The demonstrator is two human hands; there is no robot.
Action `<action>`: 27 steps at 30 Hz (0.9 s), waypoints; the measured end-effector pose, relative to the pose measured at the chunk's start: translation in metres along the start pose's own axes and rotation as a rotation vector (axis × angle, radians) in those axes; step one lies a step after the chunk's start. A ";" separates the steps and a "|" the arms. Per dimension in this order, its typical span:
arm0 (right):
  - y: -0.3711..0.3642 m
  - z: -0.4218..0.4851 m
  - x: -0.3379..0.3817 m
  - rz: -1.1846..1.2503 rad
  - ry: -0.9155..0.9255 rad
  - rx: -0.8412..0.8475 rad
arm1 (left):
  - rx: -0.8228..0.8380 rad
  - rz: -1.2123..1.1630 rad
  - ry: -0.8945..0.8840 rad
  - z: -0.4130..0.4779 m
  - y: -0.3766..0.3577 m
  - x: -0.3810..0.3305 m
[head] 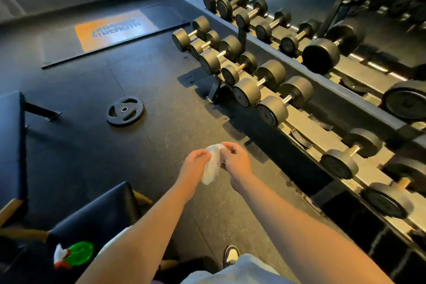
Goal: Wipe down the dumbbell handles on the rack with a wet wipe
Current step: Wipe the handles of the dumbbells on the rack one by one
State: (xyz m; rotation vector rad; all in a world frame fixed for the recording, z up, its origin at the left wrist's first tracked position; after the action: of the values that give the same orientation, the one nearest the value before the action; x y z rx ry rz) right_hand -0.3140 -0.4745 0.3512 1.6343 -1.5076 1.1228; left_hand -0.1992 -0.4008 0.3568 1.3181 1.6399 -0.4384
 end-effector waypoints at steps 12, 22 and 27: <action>-0.042 0.128 0.064 -0.041 0.029 -0.023 | -0.185 0.091 -0.245 0.128 0.017 -0.088; -0.178 0.267 0.122 -0.071 0.006 0.064 | -0.155 0.134 -0.305 0.319 0.109 -0.164; -0.252 0.335 0.161 -0.084 0.059 0.045 | -0.162 0.094 -0.305 0.402 0.163 -0.198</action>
State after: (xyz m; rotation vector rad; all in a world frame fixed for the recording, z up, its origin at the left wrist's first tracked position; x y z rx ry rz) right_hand -0.0143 -0.8074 0.3747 1.6645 -1.3729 1.1559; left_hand 0.1189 -0.7562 0.3723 1.1410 1.3263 -0.4176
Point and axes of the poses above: each hand's wrist, its own z-axis towards the middle knuckle, its own y-axis out of the back of the hand, x = y × z, the point moved 4 cm from there along z, towards the middle knuckle, and after that the axes turned 7 degrees about z, right-handed, at the moved point
